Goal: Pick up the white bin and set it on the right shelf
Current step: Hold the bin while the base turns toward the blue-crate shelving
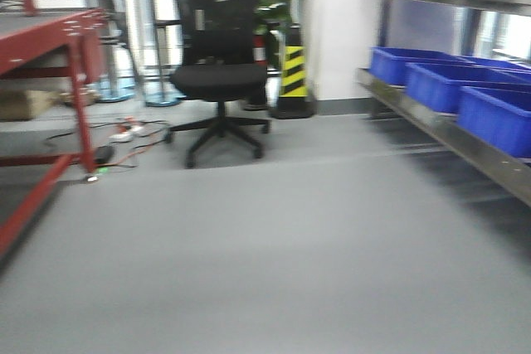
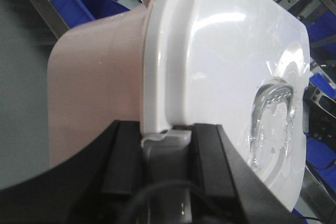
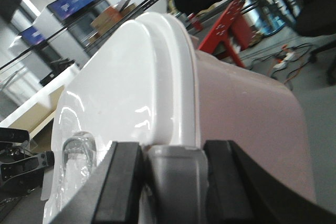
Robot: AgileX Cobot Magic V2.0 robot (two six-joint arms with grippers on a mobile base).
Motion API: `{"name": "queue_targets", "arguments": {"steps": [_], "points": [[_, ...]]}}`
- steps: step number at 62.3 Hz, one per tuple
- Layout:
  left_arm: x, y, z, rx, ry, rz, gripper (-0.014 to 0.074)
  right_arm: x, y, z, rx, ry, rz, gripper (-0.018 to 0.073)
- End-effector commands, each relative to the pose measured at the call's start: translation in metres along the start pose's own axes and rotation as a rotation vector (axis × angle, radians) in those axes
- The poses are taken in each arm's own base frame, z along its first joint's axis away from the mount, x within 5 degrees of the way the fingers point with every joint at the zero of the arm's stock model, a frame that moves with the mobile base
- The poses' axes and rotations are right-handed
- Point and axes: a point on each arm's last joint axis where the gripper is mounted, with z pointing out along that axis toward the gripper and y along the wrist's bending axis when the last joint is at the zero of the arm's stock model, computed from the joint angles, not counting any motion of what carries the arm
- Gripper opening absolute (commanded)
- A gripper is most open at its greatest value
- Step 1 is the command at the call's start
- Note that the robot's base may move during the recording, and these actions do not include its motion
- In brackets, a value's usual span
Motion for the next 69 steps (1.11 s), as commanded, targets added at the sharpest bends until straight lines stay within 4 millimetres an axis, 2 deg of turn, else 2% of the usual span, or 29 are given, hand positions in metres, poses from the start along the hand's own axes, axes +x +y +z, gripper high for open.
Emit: {"name": "queue_targets", "arguments": {"steps": [1, 69], "points": [[0.0138, -0.0694, -0.0066, 0.379, 0.151, 0.064, -0.0126, 0.0111, 0.0536, -0.0056, -0.339, 0.134, -0.032, 0.006], [0.0138, -0.0694, -0.0066, 0.379, 0.151, 0.064, -0.0126, 0.011, 0.0536, -0.0055, -0.338, 0.134, -0.032, 0.006]]}}
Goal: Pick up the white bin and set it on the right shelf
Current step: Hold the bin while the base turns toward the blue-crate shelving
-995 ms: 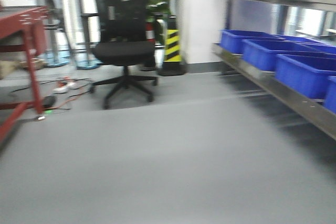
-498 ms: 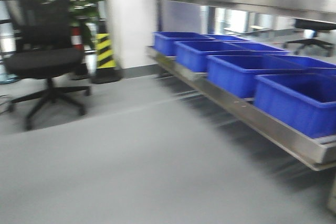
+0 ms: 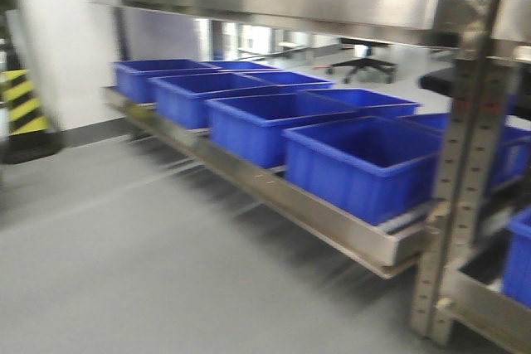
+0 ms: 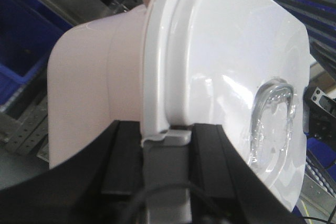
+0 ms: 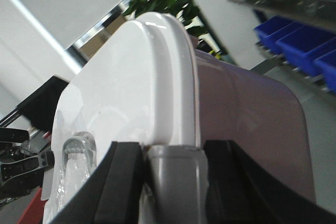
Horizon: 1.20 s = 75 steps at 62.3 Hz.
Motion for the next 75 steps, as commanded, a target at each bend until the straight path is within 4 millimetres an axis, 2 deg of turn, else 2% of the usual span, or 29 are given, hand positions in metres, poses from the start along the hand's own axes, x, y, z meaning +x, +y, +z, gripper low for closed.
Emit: {"name": "queue_targets", "arguments": {"steps": [1, 75], "points": [[0.0138, -0.0694, -0.0066, 0.379, 0.151, 0.064, -0.0126, 0.0111, 0.0535, -0.0055, -0.337, 0.135, -0.033, 0.006], [0.0138, -0.0694, -0.0066, 0.379, 0.151, 0.064, -0.0126, 0.0111, 0.0535, -0.0055, -0.337, 0.135, -0.033, 0.006]]}}
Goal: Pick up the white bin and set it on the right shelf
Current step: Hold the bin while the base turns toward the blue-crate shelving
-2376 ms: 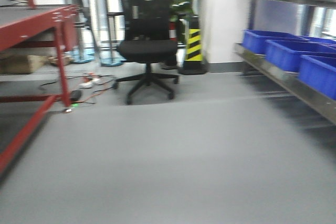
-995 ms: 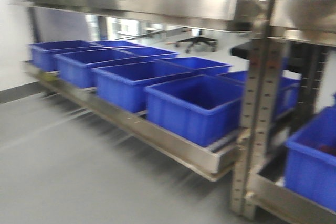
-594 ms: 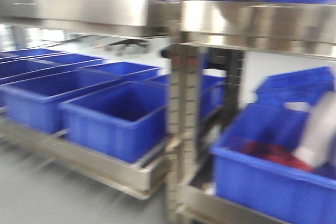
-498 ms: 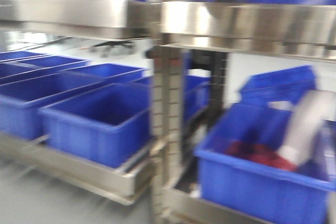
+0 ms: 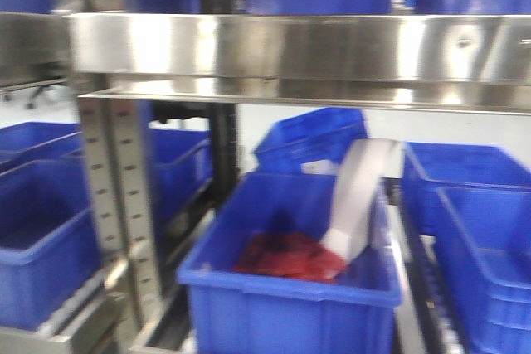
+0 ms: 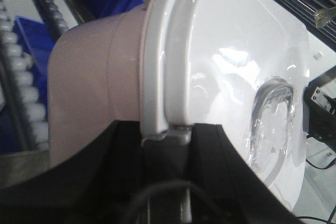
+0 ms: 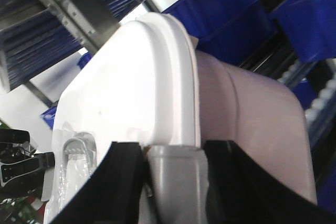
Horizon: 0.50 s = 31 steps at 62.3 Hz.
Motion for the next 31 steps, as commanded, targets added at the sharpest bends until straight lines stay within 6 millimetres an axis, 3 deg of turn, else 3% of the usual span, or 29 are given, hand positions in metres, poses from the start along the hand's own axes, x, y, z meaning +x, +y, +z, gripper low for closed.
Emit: {"name": "queue_targets", "arguments": {"steps": [1, 31], "points": [[0.0138, -0.0694, -0.0066, 0.379, 0.151, 0.064, -0.0126, 0.0111, 0.0535, -0.0055, -0.337, 0.135, -0.033, 0.006], [0.0138, -0.0694, -0.0066, 0.379, 0.151, 0.064, -0.0126, 0.0111, 0.0535, -0.0055, -0.337, 0.135, -0.033, 0.006]]}}
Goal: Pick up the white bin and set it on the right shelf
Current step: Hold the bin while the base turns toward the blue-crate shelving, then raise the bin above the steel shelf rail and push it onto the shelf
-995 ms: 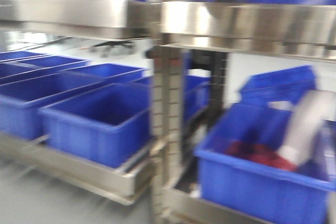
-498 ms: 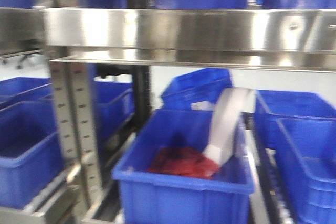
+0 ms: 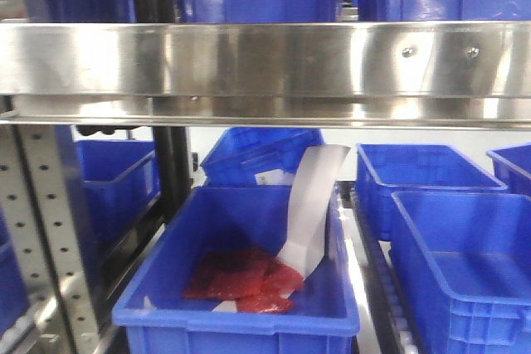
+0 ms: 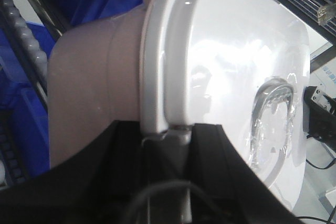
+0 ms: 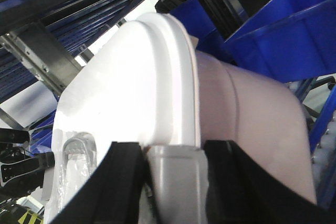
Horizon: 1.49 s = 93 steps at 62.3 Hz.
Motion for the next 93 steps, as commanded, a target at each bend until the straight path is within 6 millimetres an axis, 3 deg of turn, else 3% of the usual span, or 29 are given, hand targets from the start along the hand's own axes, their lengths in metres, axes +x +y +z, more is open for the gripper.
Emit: {"name": "queue_targets", "arguments": {"steps": [1, 93], "points": [[0.0138, -0.0694, -0.0066, 0.379, 0.151, 0.064, -0.0126, 0.0111, 0.0535, -0.0055, -0.337, 0.135, -0.033, 0.006], [0.0138, -0.0694, -0.0066, 0.379, 0.151, 0.064, -0.0126, 0.011, 0.0537, -0.0055, -0.339, 0.133, -0.031, 0.006]]}}
